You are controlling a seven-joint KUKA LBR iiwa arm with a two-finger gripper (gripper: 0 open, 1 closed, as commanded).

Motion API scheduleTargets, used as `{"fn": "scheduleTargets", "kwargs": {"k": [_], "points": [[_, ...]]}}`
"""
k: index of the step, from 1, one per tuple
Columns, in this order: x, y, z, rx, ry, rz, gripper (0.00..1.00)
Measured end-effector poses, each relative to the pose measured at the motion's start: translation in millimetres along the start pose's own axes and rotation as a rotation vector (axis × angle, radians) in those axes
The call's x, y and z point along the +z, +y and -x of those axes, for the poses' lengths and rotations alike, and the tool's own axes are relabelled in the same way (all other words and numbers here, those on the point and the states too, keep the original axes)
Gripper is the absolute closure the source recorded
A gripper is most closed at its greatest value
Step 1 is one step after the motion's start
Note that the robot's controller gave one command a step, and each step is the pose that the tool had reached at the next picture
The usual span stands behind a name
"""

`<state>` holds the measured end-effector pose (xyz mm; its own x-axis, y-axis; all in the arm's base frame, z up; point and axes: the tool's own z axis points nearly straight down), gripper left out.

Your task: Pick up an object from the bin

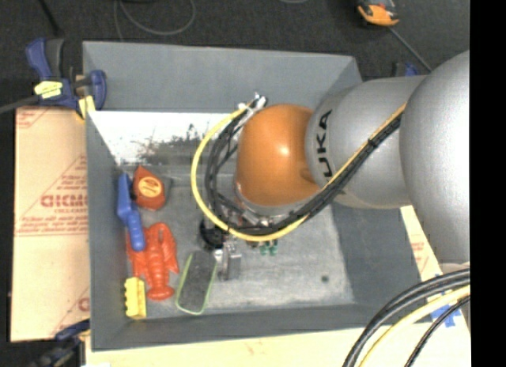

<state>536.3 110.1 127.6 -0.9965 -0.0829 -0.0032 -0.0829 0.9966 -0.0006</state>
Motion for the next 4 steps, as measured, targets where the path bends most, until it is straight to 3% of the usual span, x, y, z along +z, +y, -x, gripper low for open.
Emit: {"fn": "scheduleTargets", "kwargs": {"k": [1, 2, 3, 4], "points": [[22.3, -26.1, 37.5, 0.015, 0.000, 0.002, 1.00], [22.2, -26.3, 37.5, 0.016, 0.000, 0.002, 1.00], [2.7, -15.8, 25.3, 0.041, 0.003, 0.002, 0.00], [2.8, -16.0, 25.2, 0.042, 0.003, 0.001, 0.00]]}}
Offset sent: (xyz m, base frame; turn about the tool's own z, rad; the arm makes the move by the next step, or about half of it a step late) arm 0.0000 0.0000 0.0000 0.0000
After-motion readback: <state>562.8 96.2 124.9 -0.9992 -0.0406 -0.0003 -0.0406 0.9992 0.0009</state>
